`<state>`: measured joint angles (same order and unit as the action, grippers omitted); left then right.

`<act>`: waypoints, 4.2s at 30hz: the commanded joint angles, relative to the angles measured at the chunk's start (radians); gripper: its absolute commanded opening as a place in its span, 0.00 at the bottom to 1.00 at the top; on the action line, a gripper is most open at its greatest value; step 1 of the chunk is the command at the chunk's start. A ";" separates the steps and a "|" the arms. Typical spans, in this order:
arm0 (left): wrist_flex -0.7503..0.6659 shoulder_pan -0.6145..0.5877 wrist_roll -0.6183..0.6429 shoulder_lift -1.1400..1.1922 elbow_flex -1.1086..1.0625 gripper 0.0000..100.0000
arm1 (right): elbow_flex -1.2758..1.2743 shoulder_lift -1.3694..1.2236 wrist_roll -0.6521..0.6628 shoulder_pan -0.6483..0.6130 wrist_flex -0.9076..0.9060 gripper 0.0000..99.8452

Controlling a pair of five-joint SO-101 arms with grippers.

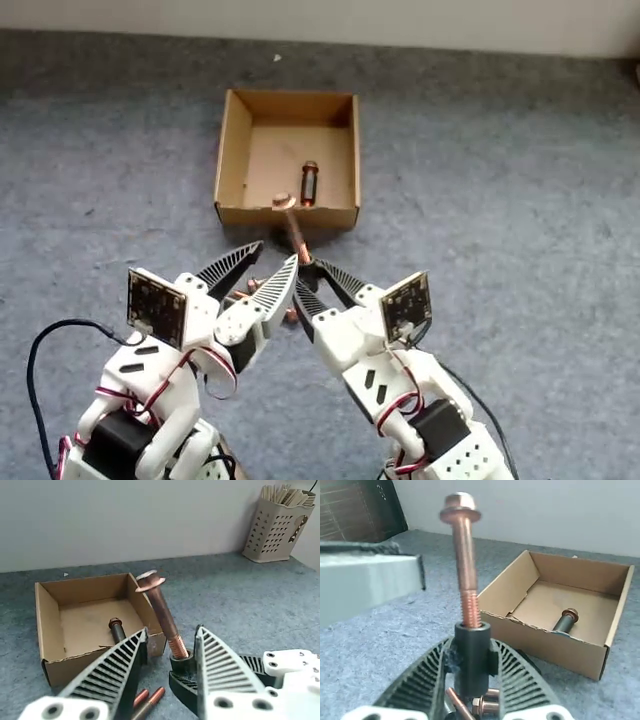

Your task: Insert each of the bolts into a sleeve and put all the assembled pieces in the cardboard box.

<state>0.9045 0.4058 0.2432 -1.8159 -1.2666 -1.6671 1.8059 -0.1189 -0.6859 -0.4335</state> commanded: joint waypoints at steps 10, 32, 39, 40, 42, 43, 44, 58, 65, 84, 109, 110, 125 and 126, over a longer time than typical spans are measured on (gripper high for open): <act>0.112 -0.018 0.005 -0.007 0.099 0.18 | 0.050 0.024 0.126 -0.035 0.022 0.00; 0.209 -0.337 -0.209 -0.005 0.177 0.18 | 0.295 0.030 0.132 0.064 0.257 0.00; 0.203 -0.503 -0.236 -0.005 0.082 0.18 | 0.239 0.030 0.132 0.067 0.360 0.00; 0.201 -0.529 -0.236 -0.005 0.059 0.18 | 0.223 0.030 0.132 0.067 0.383 0.00; 0.201 -0.579 -0.236 -0.005 0.013 0.18 | 0.199 0.030 0.133 0.067 0.418 0.00; 0.201 -0.605 -0.236 -0.007 -0.008 0.18 | 0.191 0.030 0.133 0.068 0.429 0.00; 0.201 -0.630 -0.236 -0.007 -0.030 0.18 | 0.189 0.030 0.133 0.068 0.437 0.00; 0.207 -0.782 -0.334 -0.007 -0.263 0.18 | 0.188 -0.102 0.127 0.093 0.504 0.00; 0.207 -0.777 -0.334 -0.005 -0.321 0.18 | 0.332 -0.529 0.126 0.134 0.513 0.00; 0.201 -0.777 -0.336 -0.005 -0.349 0.18 | 0.989 -1.615 0.129 0.185 0.694 0.00; 0.203 -0.779 -0.336 -0.005 -0.351 0.18 | 1.104 -1.690 0.127 0.199 0.524 0.15; 0.203 -0.779 -0.336 -0.005 -0.351 0.18 | 1.090 -1.653 0.127 0.197 0.499 0.15; 0.203 -0.777 -0.336 -0.005 -0.351 0.18 | 1.059 -1.417 0.212 0.053 -0.309 0.15; 0.203 -0.777 -0.336 -0.005 -0.351 0.18 | 1.058 -1.431 0.222 0.039 -0.309 0.15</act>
<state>1.1116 -0.3659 -0.0852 -1.8174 -1.6195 -0.6360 0.3544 0.0621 -0.5953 -0.7173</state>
